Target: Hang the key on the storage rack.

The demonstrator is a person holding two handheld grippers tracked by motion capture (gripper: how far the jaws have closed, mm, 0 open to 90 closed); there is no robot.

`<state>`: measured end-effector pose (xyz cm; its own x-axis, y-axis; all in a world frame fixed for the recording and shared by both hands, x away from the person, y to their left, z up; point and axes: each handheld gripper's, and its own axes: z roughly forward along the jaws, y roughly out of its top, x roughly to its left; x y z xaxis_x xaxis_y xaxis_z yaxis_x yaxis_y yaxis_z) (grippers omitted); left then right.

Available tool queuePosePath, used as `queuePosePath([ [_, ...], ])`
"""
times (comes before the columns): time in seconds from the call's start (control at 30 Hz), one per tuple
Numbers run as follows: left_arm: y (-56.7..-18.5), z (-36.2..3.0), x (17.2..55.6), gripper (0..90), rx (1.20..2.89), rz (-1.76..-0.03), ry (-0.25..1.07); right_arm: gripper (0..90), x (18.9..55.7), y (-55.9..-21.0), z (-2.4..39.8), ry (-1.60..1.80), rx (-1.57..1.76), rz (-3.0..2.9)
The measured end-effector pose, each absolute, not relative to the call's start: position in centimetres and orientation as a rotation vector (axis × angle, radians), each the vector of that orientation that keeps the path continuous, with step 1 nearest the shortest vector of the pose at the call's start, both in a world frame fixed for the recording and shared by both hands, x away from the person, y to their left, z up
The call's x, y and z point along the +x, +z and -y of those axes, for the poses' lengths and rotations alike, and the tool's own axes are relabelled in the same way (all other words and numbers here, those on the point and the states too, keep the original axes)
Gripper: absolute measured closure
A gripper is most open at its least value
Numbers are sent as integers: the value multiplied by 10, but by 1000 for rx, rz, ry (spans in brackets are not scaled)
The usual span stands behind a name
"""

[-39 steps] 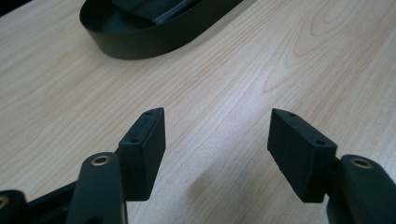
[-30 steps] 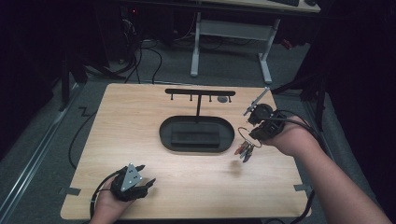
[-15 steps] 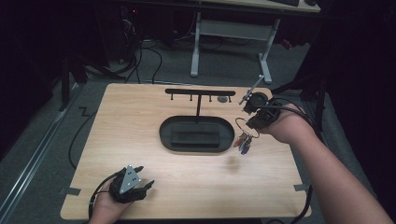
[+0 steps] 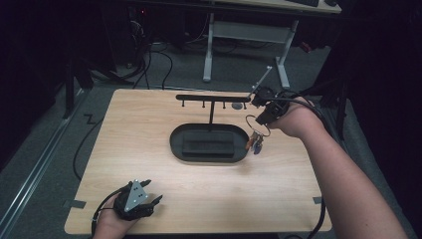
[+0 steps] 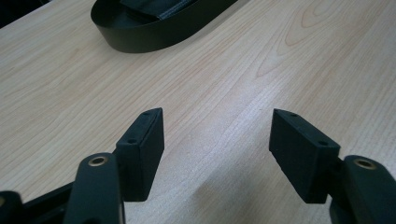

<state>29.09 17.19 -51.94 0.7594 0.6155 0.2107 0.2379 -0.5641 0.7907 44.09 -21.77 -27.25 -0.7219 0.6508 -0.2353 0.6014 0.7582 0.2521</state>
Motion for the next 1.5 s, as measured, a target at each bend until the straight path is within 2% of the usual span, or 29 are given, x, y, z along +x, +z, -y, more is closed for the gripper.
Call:
queuePosePath([
  [0.33,-520,-177,290,360,2160,-659,607,848,468,-282,204,245,967,-2644],
  [0.73,-522,-174,291,361,2173,-646,601,848,496,-293,210,224,1029,-2590],
  [1.5,-522,-175,292,362,2180,-647,597,844,521,-308,222,235,1102,-2548],
])
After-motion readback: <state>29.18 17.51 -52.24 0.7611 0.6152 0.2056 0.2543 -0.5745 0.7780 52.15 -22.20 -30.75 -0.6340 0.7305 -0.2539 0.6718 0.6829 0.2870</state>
